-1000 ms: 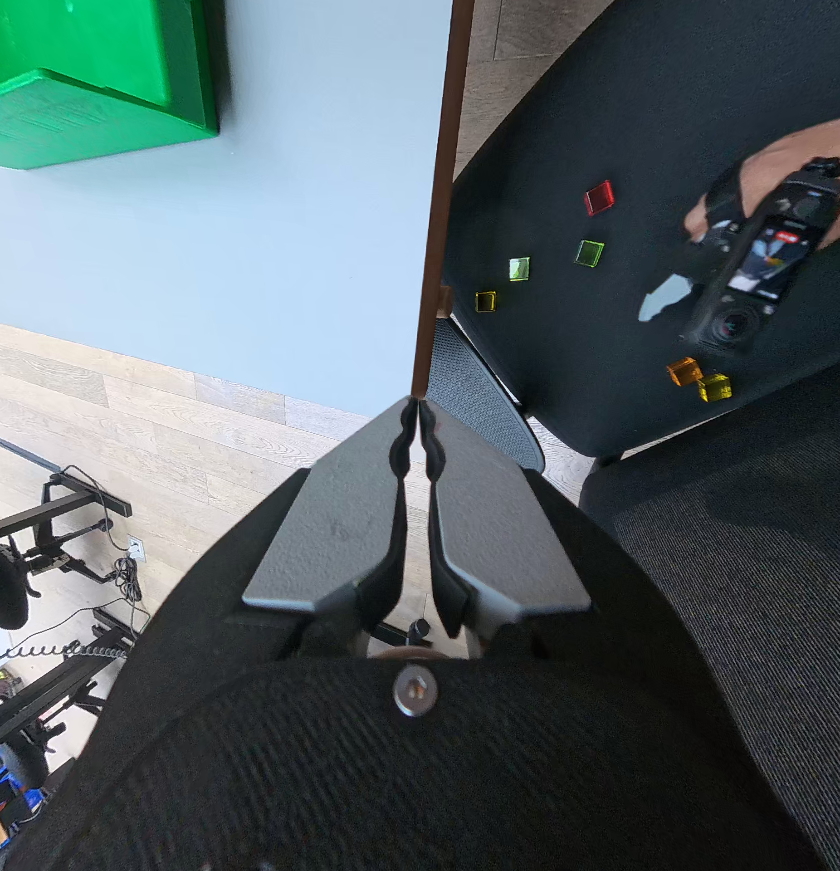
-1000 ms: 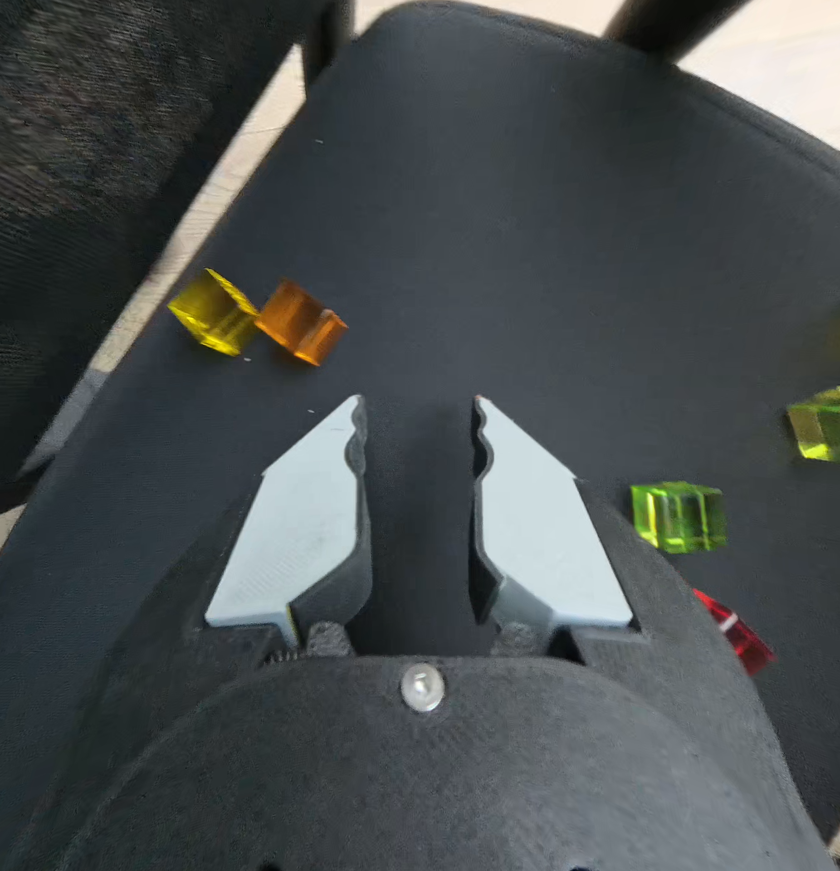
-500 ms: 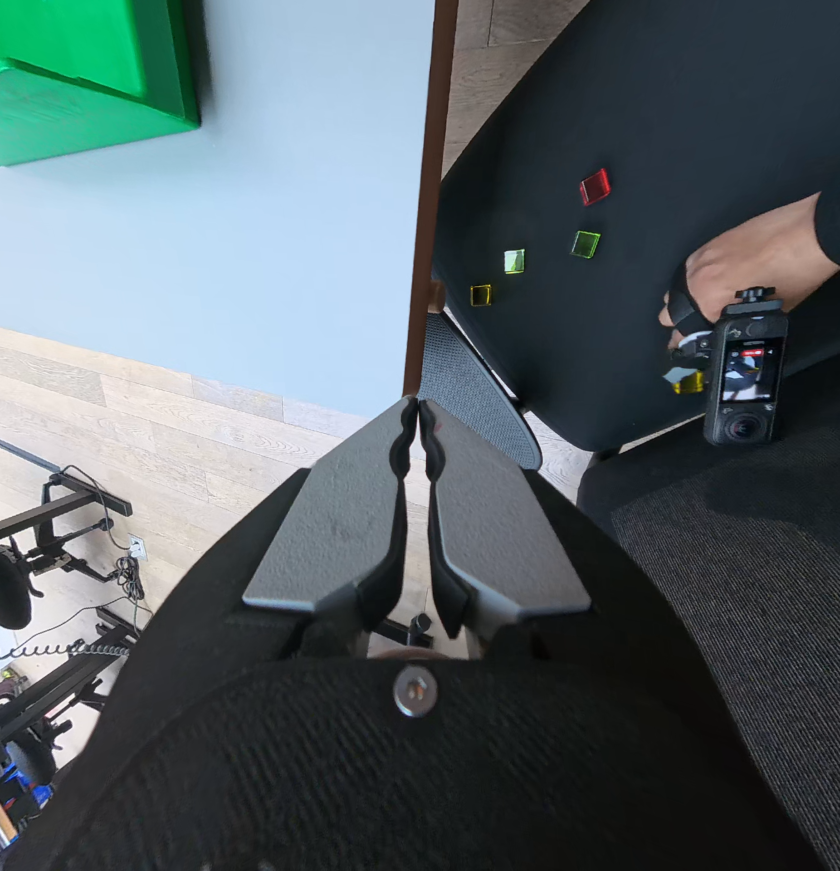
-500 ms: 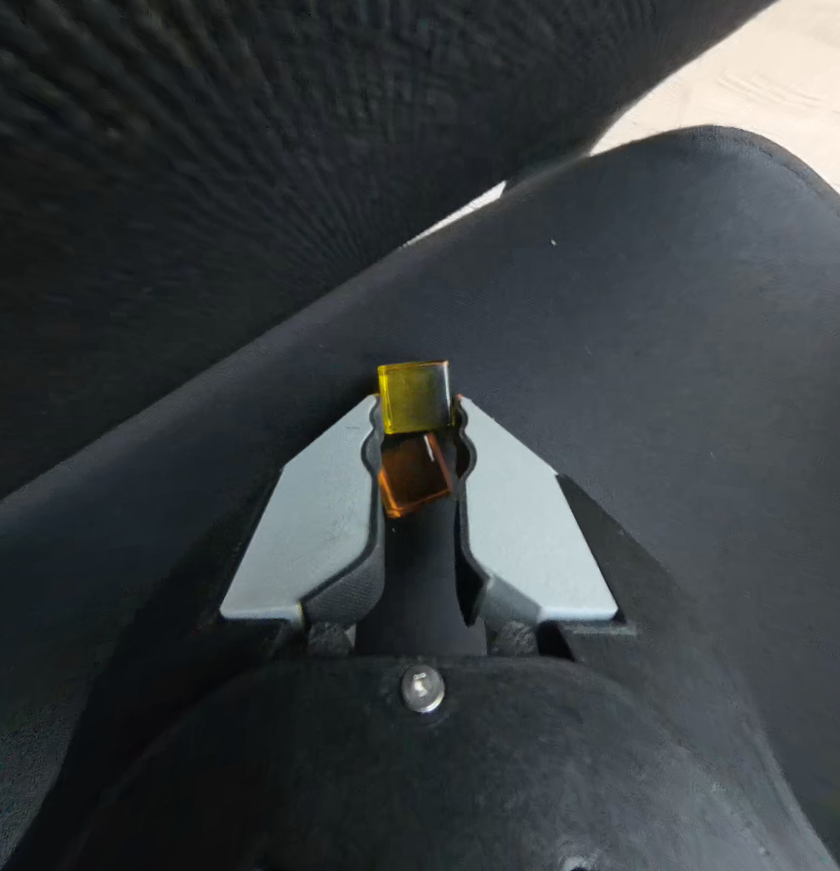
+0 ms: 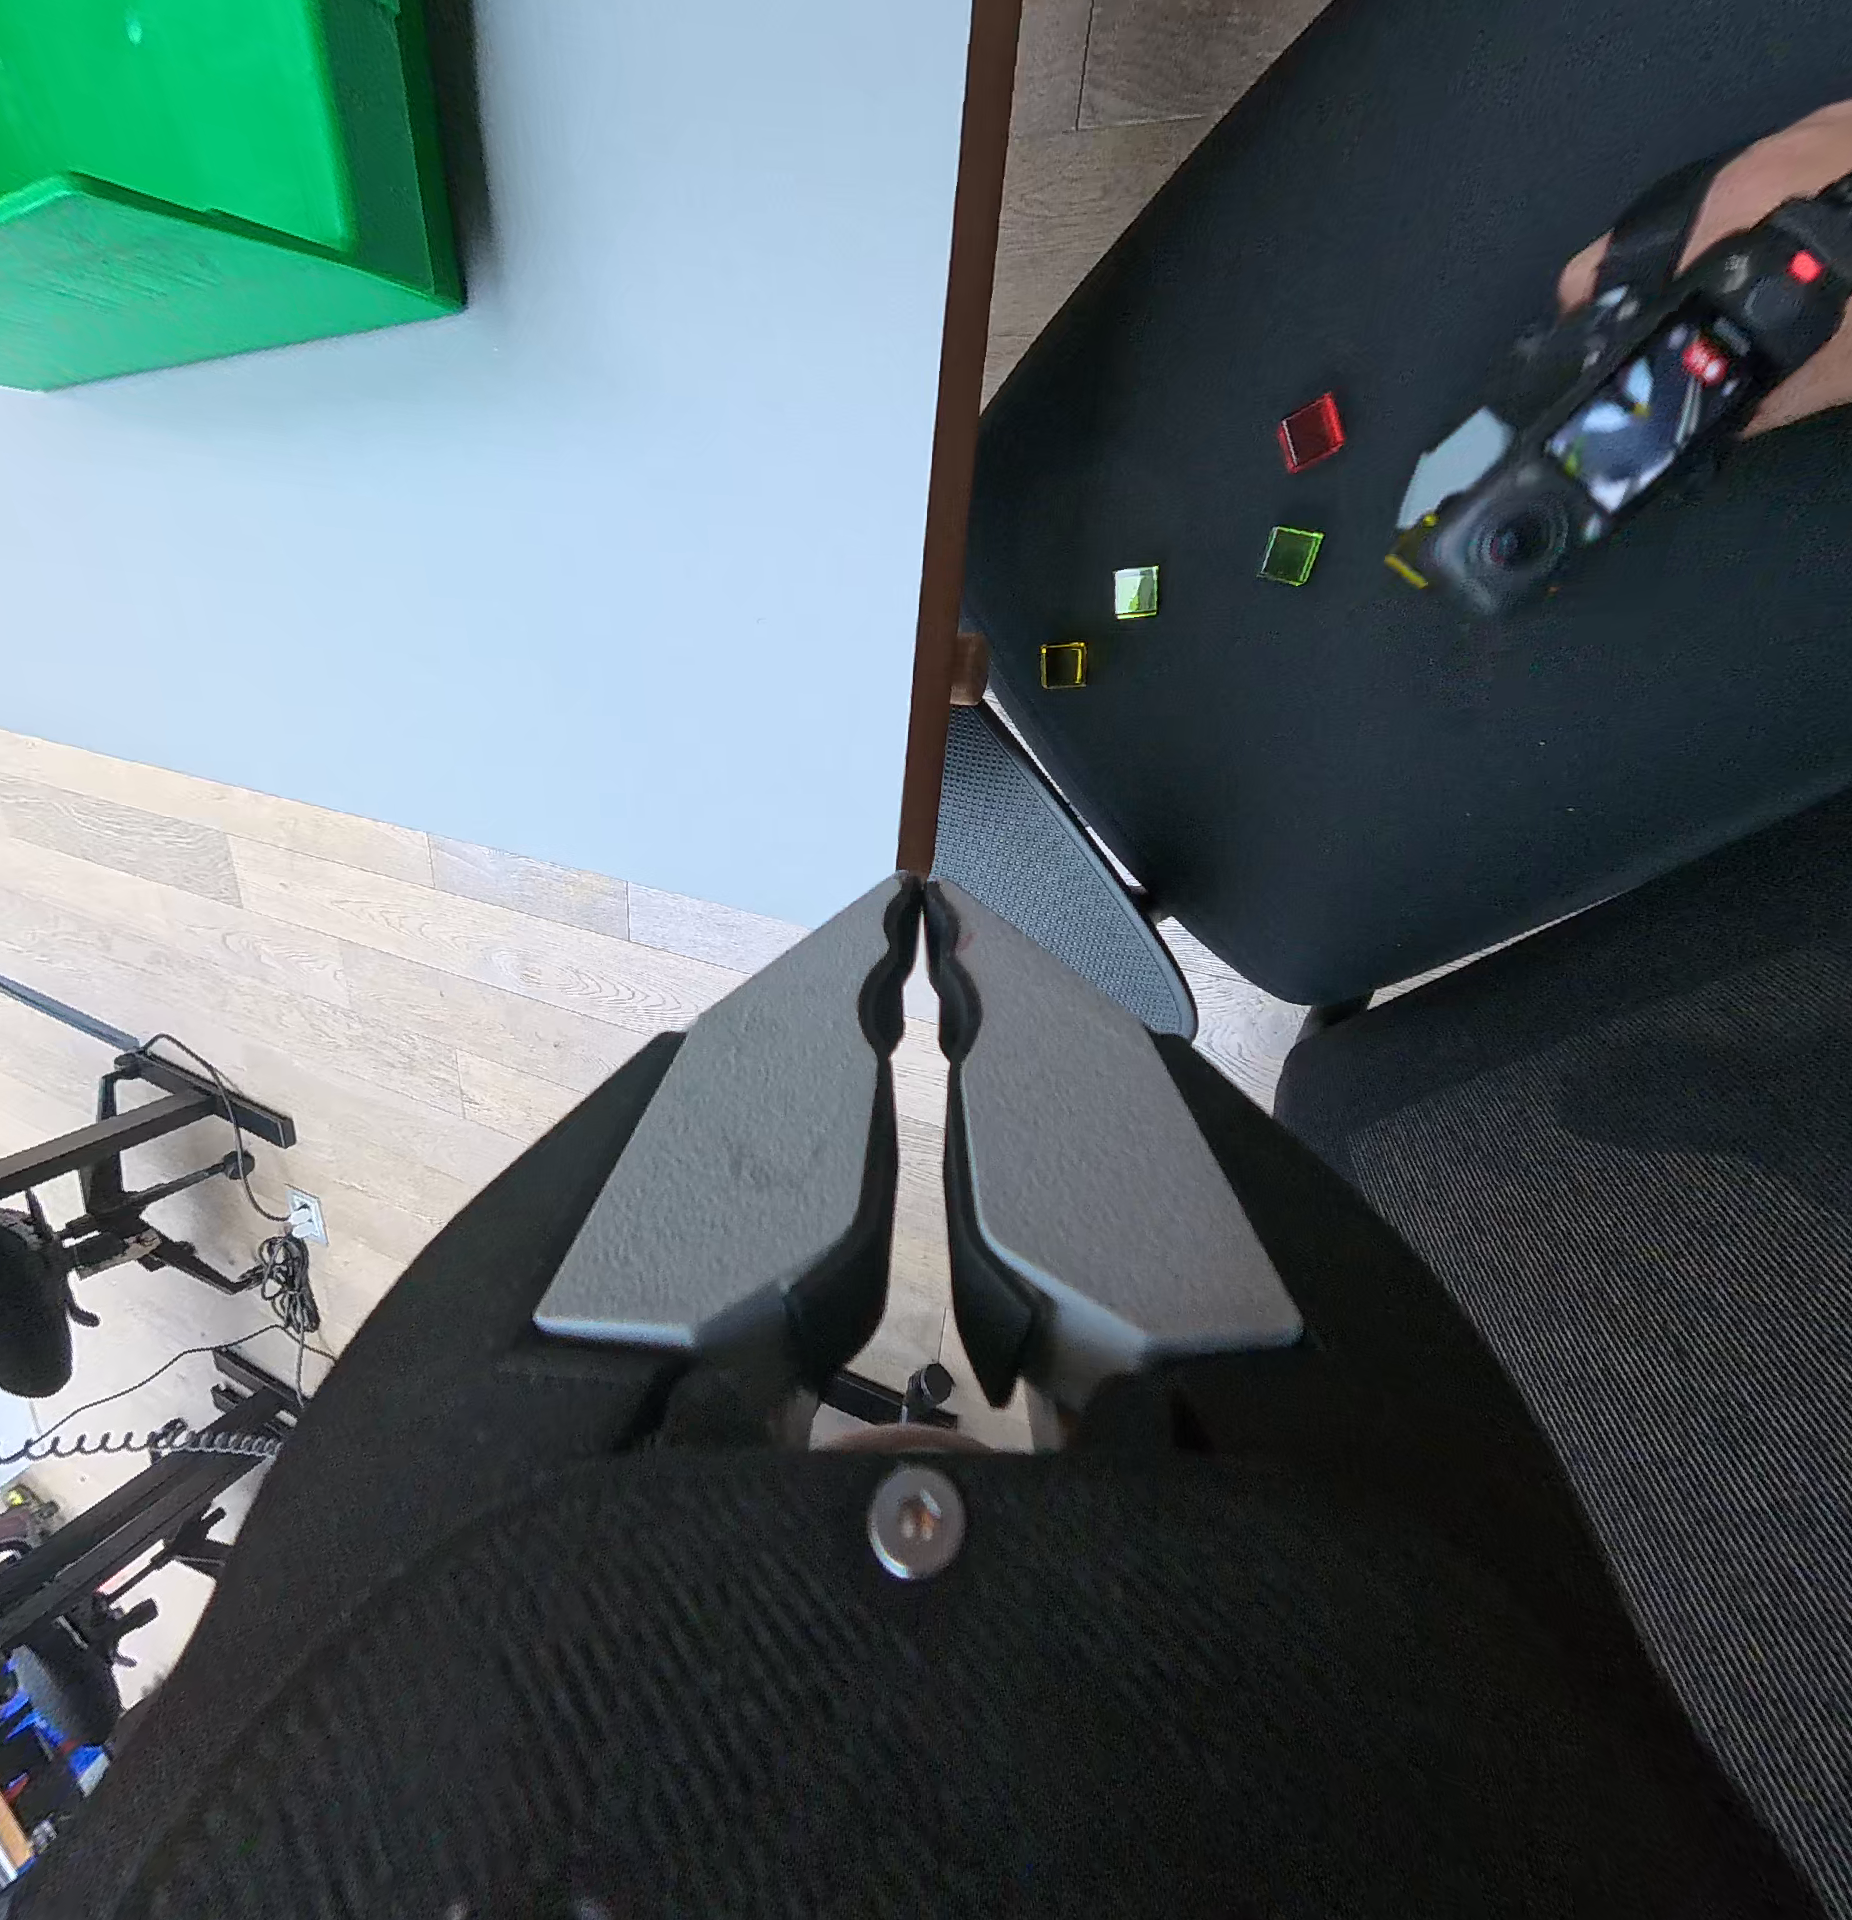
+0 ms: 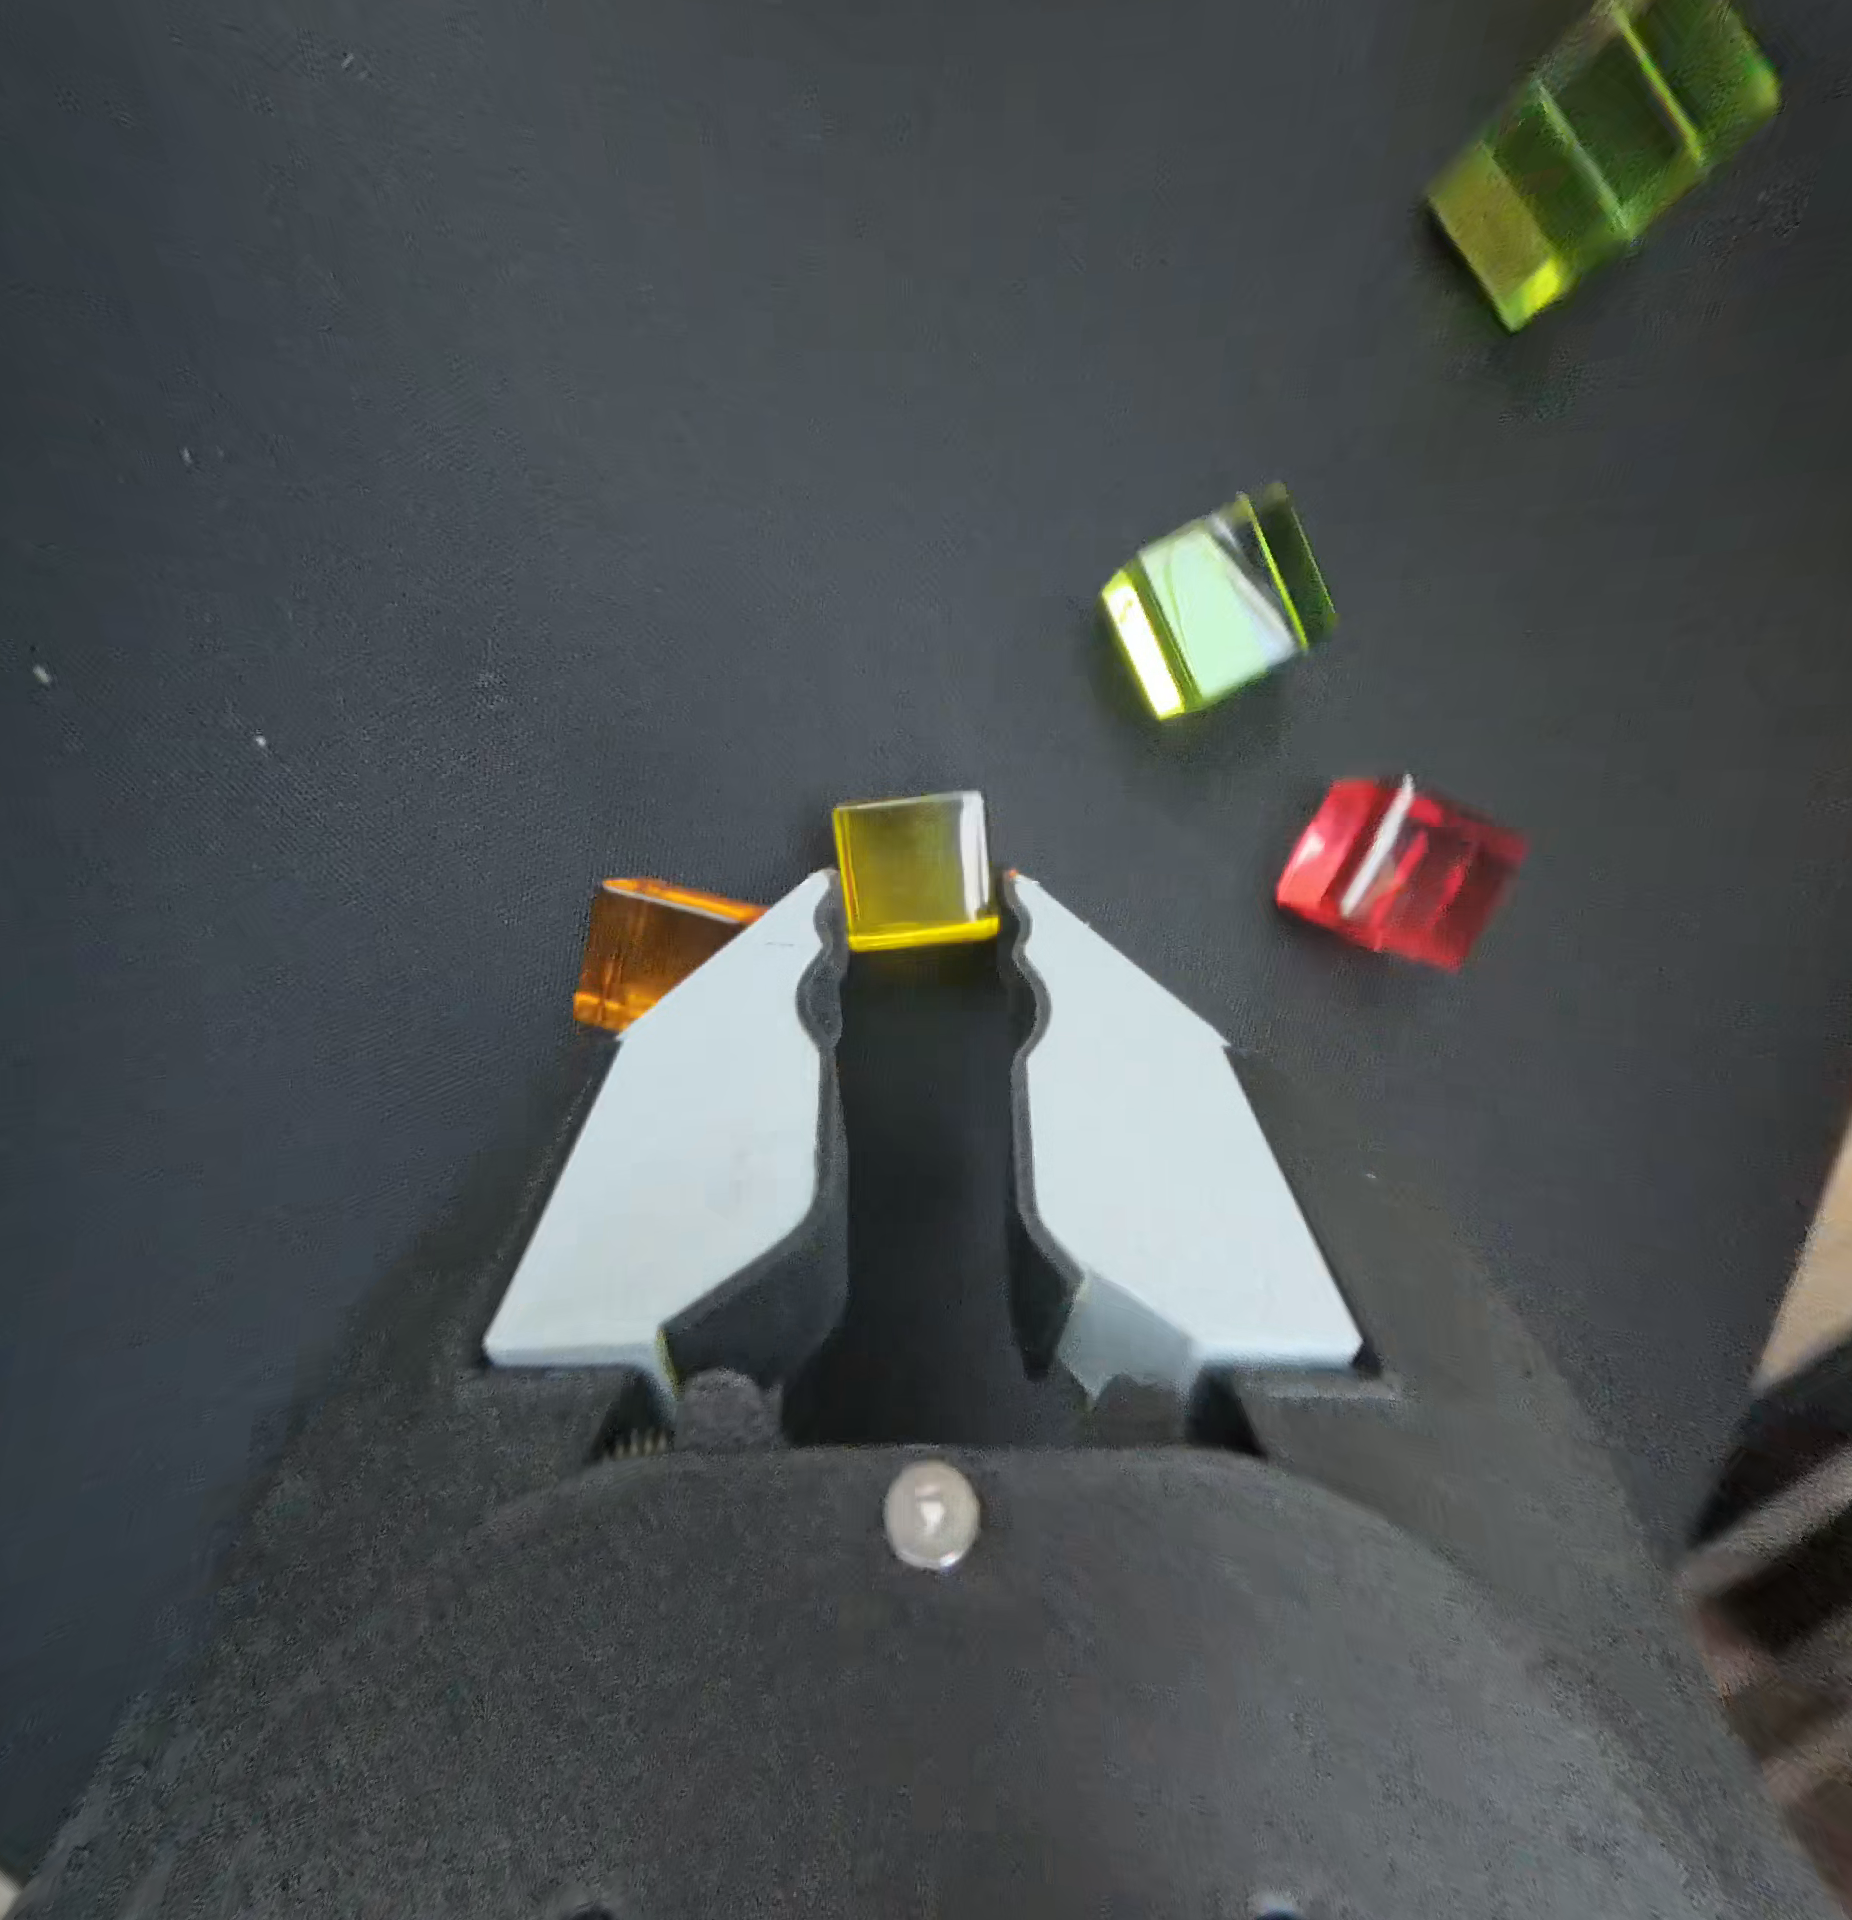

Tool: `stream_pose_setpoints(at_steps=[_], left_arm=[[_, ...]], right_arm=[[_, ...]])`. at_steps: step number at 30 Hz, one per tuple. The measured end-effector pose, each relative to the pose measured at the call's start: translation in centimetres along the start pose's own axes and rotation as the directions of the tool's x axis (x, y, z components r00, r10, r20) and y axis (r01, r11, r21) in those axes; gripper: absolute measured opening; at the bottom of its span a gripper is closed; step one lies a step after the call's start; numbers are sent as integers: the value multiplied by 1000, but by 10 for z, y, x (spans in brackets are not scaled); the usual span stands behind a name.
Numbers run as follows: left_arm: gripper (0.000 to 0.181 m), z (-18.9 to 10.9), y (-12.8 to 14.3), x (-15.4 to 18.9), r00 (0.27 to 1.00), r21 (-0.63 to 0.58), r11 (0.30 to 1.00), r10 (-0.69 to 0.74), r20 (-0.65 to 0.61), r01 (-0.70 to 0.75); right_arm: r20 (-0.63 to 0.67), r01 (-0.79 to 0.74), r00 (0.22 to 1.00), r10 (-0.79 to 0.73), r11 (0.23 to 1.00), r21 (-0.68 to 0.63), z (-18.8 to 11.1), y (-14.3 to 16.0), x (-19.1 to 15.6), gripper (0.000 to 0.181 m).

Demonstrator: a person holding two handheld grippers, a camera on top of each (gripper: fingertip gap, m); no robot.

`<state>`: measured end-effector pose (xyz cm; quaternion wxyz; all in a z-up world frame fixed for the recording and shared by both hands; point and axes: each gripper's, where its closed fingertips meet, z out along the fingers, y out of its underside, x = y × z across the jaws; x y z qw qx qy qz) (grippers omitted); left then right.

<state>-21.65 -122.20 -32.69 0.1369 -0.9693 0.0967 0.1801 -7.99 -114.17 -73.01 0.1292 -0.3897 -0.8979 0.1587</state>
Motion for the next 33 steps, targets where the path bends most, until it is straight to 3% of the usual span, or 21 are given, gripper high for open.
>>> stream_pose_setpoints(at_steps=[5, 11, 17, 20, 24, 27, 33], left_arm=[[0, -1, -1, 0, 1000, 4, 1000, 4, 1, -4], [0, -2, 0, -2, 1000, 6, 1000, -7, 3, 7], [0, -1, 0, -1, 1000, 2, 1000, -4, 0, 4], [0, 0, 1, 0, 1000, -2, 1000, 0, 0, 0], [0, 0, 1, 1, 1000, -1, 1000, 4, 0, -4], [0, -1, 1, 0, 1000, 3, 1000, 2, 4, -2], [0, -3, -1, -1, 1000, 10, 1000, -4, 2, 3]], right_arm=[[-9, -317, 948, 319, 945, 84, -18, 19, 8, 27], [-15, -435, 898, 440, 891, 132, -32, 23, -1, 27], [8, -312, 949, 314, 940, 135, -24, 1, -35, 40], [-12, -223, 975, 224, 973, 55, -10, 8, -43, 26], [-16, -226, 974, 227, 973, 46, -8, 7, -41, 25], [-21, -271, 961, 275, 957, 102, -18, -4, -32, 25], [-96, -311, 935, 341, 920, 238, -44, -39, 21, 25]])
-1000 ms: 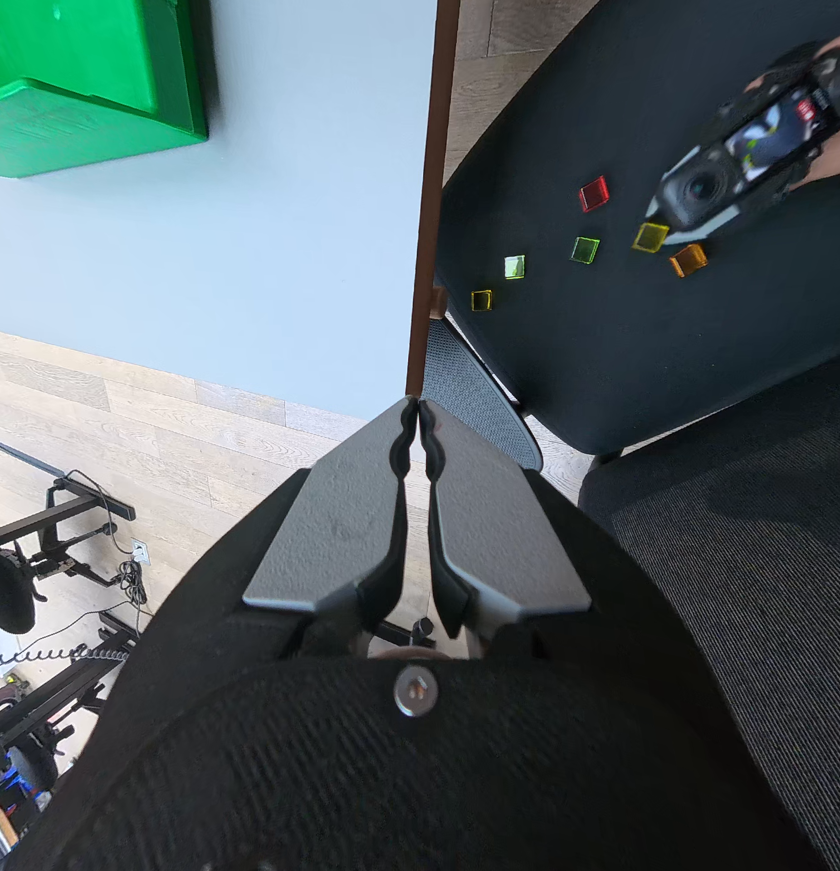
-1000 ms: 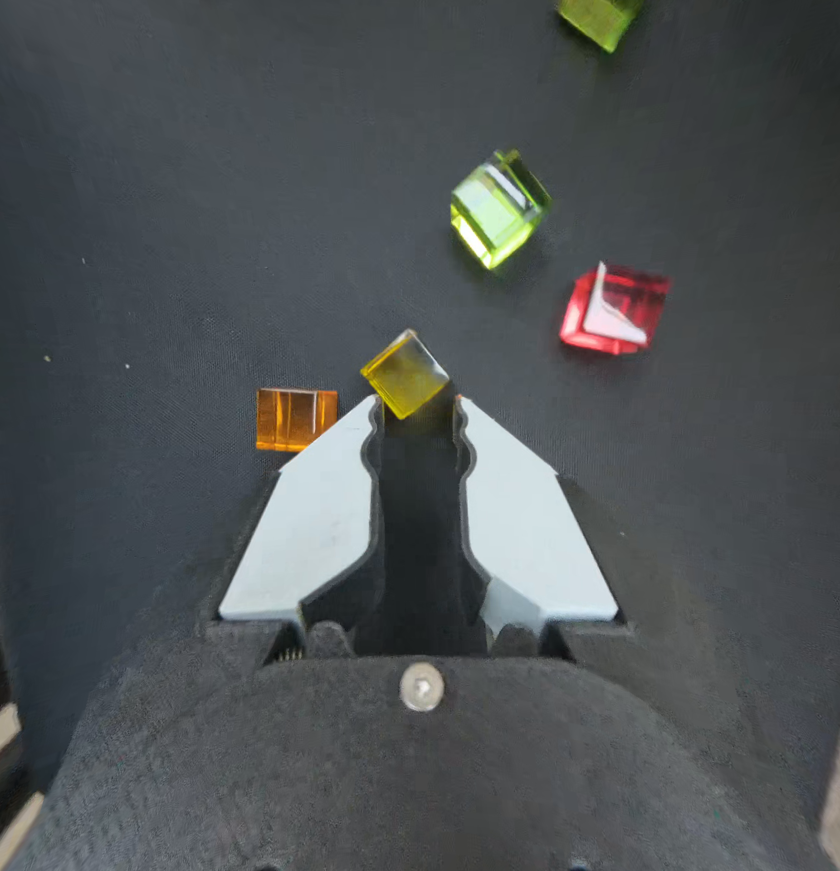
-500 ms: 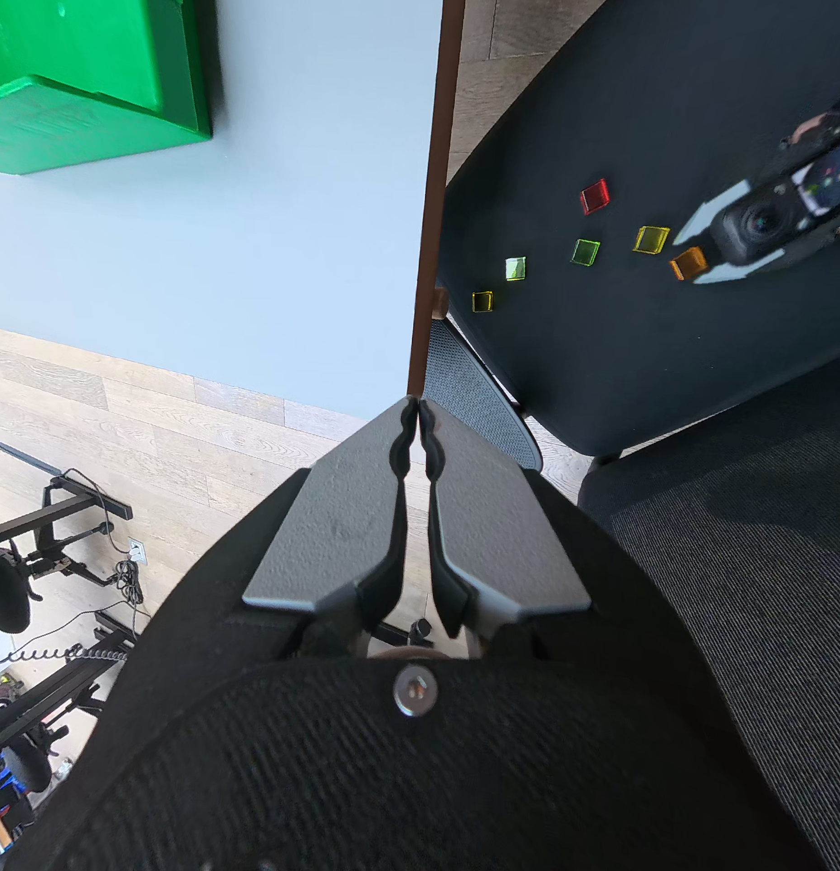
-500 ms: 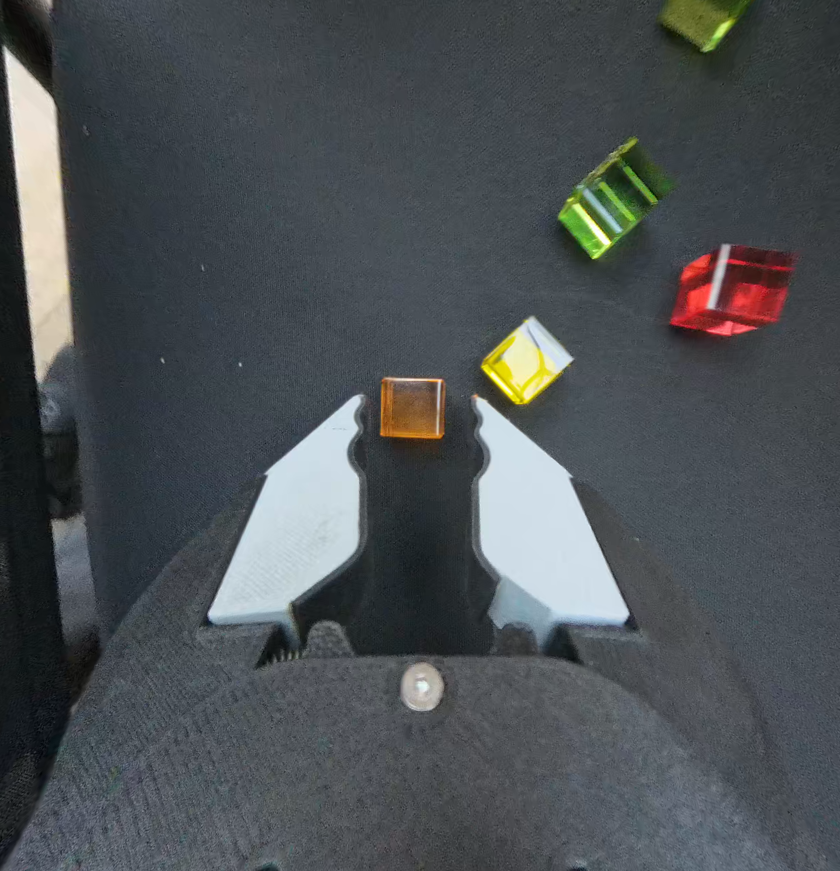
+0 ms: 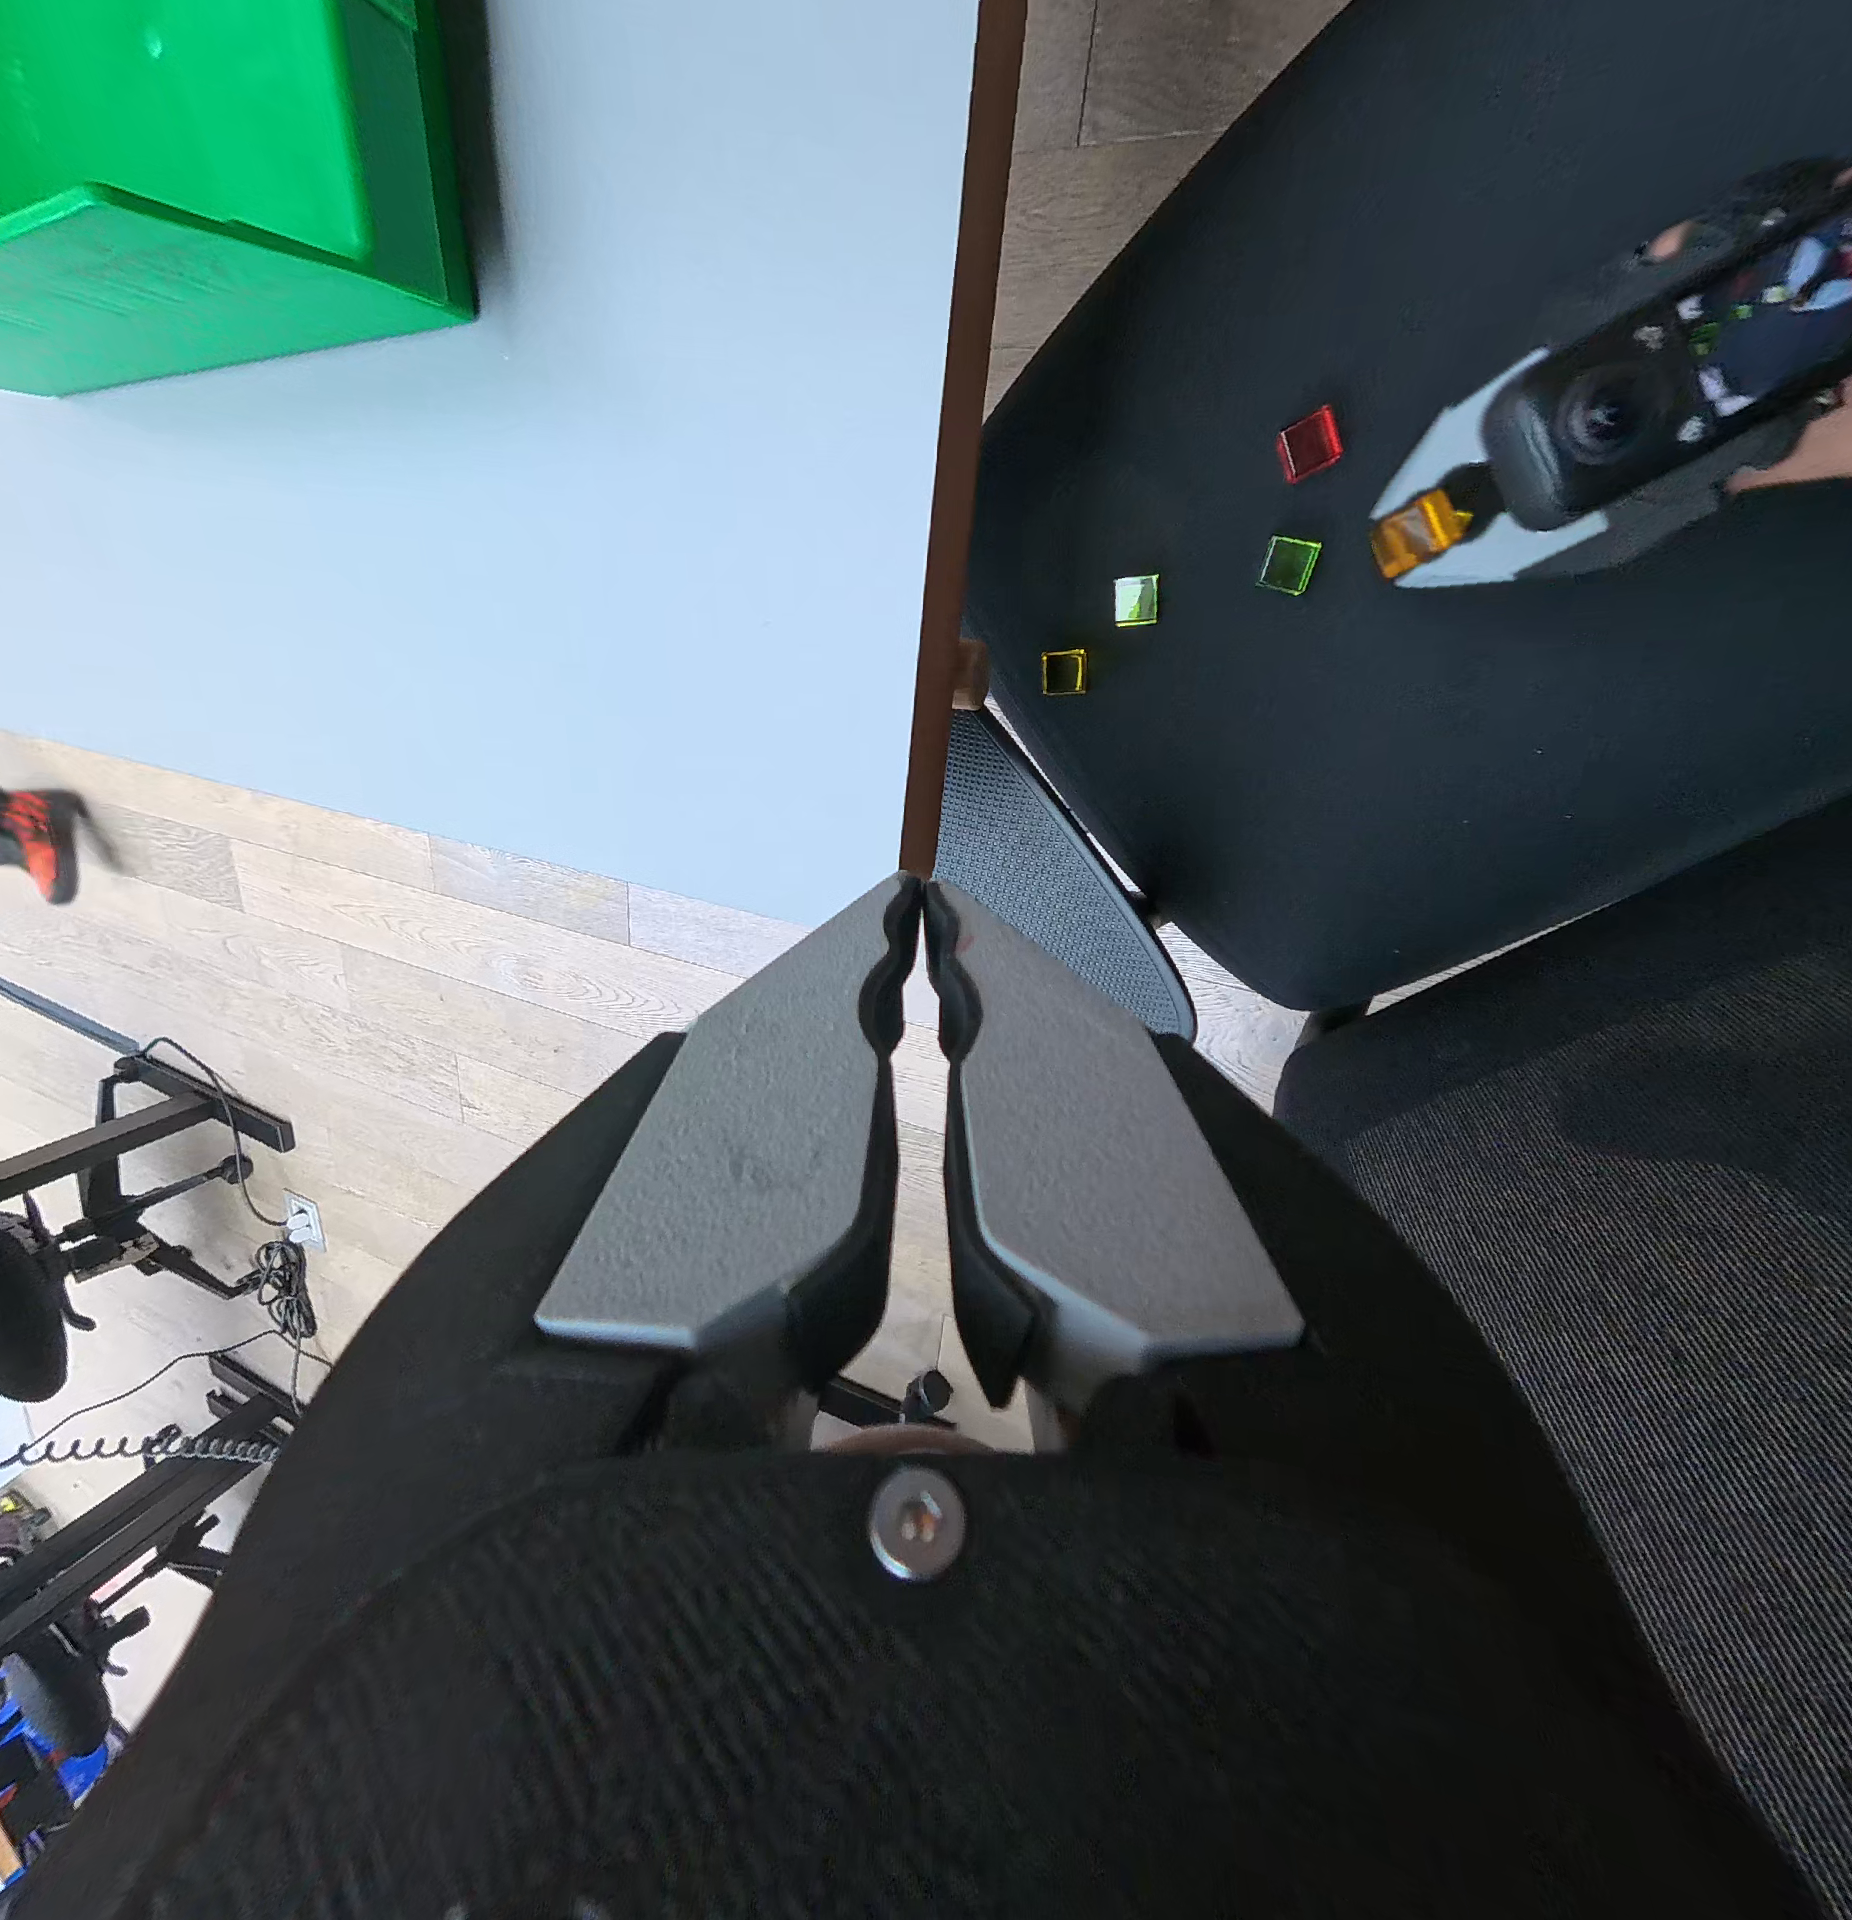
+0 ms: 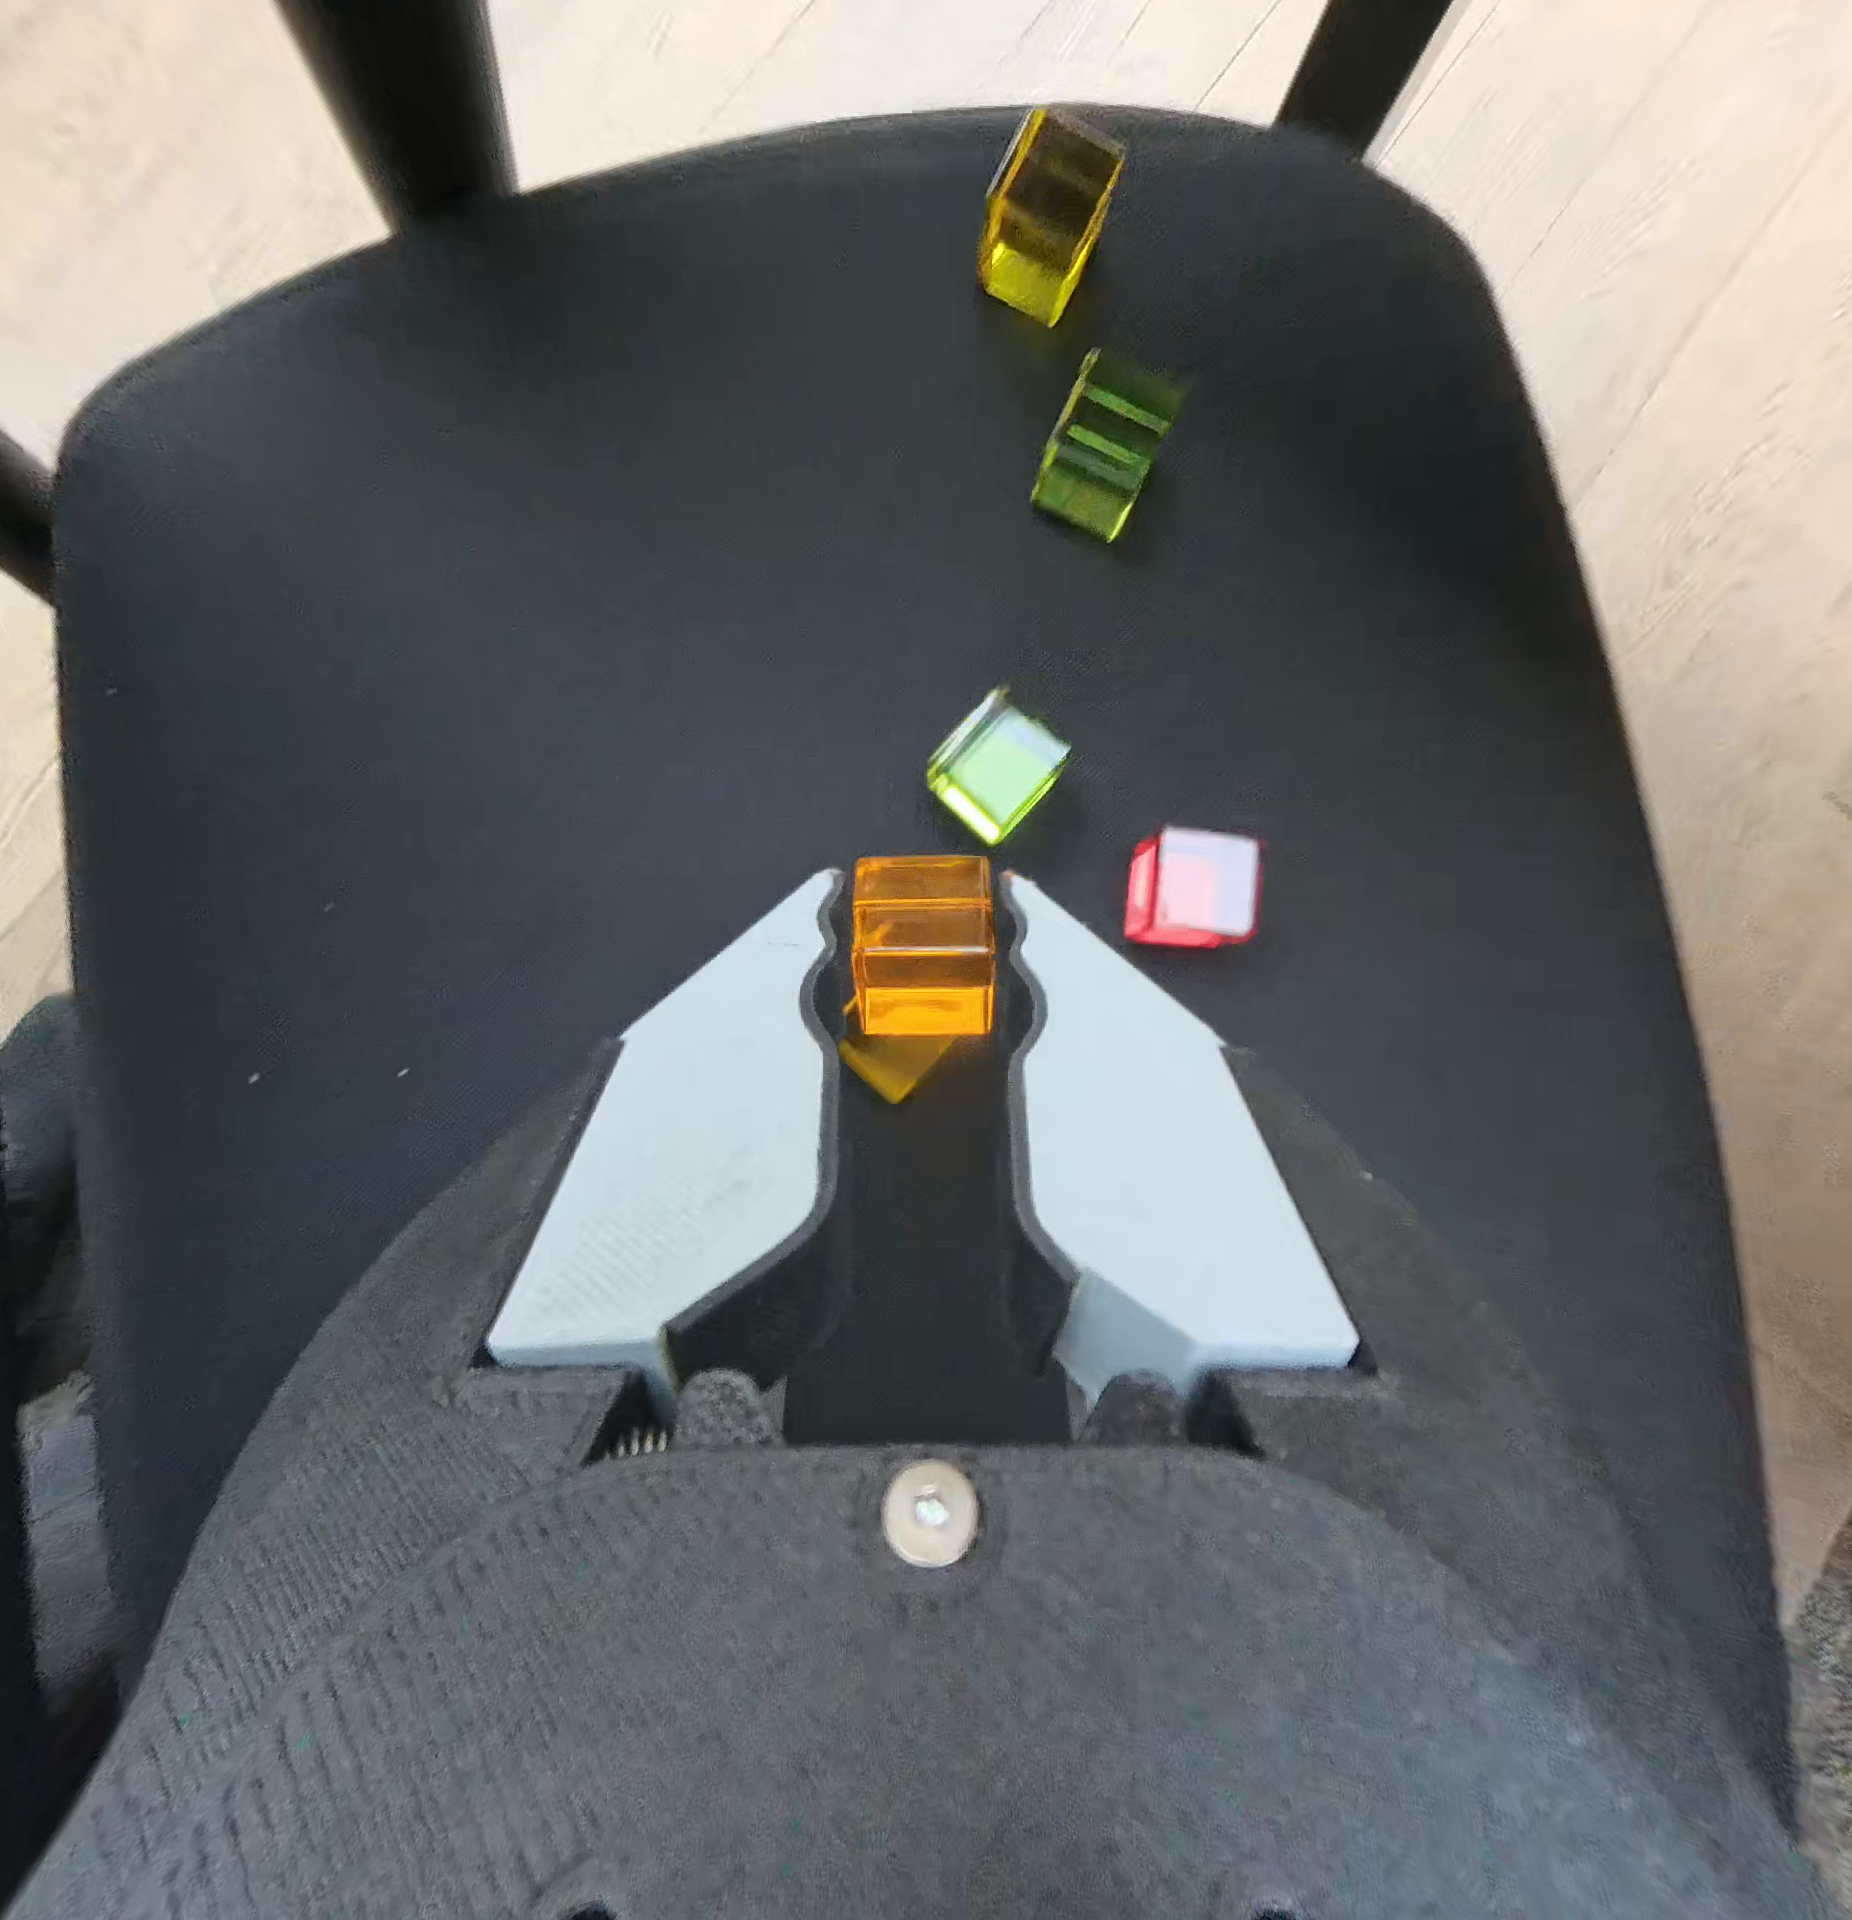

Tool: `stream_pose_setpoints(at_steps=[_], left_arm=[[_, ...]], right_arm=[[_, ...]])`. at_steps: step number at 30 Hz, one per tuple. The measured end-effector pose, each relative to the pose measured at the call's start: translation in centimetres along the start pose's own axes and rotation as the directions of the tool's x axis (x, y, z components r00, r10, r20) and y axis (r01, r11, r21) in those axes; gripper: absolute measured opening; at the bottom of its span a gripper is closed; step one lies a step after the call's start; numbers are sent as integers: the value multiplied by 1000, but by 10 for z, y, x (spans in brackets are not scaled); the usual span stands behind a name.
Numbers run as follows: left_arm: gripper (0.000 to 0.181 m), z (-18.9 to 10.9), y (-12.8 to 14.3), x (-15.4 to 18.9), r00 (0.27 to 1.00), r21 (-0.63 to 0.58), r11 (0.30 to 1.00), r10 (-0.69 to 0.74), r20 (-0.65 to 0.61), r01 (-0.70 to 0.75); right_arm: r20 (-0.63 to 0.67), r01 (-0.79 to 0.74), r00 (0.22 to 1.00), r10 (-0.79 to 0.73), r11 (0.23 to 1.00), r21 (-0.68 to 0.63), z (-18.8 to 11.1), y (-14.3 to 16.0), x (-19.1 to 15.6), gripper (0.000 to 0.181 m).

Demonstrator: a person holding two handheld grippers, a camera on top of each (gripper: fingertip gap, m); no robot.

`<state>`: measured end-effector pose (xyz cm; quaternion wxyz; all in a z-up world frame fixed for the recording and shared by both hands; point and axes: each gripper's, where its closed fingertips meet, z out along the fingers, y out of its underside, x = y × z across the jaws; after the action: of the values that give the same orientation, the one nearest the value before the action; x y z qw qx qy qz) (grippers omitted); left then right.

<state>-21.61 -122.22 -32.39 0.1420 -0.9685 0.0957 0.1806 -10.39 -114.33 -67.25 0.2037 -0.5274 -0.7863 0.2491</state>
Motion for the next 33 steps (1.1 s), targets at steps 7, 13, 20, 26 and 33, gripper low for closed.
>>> stream_pose_setpoints(at_steps=[7, 13, 20, 26, 33], left_arm=[[0, 2, 2, 2, 1000, -7, 1000, 4, -4, -4], [0, 1, 2, -1, 1000, -2, 1000, -4, -2, 4], [0, -1, 0, -1, 1000, 7, 1000, -7, -4, 7], [0, -1, -1, 1, 1000, 5, 1000, -3, -10, 3], [0, -2, -3, 2, 1000, 12, 1000, -3, -12, 3]], right_arm=[[-5, 74, 997, -75, 997, -12, 37, -31, 27, 25], [28, 115, 993, -113, 991, -67, 57, -23, 22, 26], [24, 138, 990, -136, 988, -75, 52, -14, 20, 26], [19, 138, 990, -136, 987, -88, 55, -13, 23, 38], [58, 149, 988, -143, 982, -120, 60, -9, 20, 42]])
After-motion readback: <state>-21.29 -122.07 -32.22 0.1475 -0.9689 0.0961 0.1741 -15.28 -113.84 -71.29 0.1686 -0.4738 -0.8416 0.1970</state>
